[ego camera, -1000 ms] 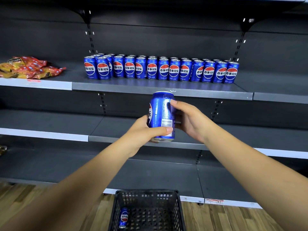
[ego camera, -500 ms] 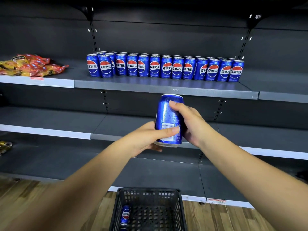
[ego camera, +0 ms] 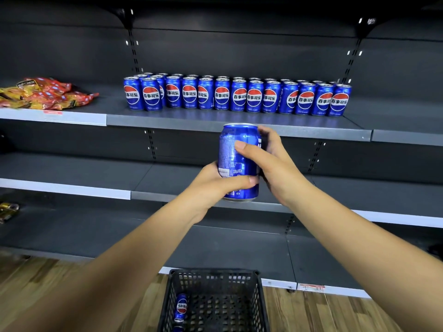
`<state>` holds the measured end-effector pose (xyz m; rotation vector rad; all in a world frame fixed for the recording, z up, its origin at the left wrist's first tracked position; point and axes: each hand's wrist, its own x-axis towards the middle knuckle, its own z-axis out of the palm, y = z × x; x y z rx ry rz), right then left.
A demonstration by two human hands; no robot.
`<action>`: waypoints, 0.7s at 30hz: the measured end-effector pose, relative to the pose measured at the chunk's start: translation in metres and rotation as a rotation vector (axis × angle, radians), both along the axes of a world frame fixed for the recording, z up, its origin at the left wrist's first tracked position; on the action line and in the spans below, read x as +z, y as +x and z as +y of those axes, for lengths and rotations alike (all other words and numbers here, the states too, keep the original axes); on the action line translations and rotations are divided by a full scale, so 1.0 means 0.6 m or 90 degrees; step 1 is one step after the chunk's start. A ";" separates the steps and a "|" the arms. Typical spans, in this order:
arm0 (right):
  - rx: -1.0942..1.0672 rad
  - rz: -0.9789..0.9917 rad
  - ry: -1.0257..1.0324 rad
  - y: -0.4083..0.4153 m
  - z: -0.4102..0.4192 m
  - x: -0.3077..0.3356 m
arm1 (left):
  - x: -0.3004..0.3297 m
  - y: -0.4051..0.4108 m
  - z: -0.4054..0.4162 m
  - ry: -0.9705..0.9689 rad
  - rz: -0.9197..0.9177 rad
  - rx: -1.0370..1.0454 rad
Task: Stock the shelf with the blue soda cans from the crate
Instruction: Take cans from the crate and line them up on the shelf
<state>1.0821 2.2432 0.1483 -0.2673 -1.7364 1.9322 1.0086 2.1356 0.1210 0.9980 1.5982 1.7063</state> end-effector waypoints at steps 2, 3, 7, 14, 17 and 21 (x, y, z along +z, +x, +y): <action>0.027 0.008 -0.050 0.002 0.004 0.000 | 0.003 0.002 -0.003 0.019 -0.031 -0.034; 0.049 0.000 -0.073 0.004 0.007 0.001 | 0.004 0.002 -0.004 0.021 -0.042 -0.061; 0.156 -0.051 -0.071 0.012 0.011 -0.001 | 0.005 0.002 -0.011 0.007 -0.087 -0.132; 0.080 -0.028 -0.118 0.017 0.010 -0.003 | 0.002 0.015 -0.006 -0.044 -0.080 -0.111; 0.016 -0.010 -0.137 0.019 0.007 0.001 | 0.001 0.019 0.002 -0.057 -0.008 -0.026; -0.046 -0.042 -0.161 0.016 0.005 0.002 | 0.000 0.030 0.012 -0.067 0.086 0.052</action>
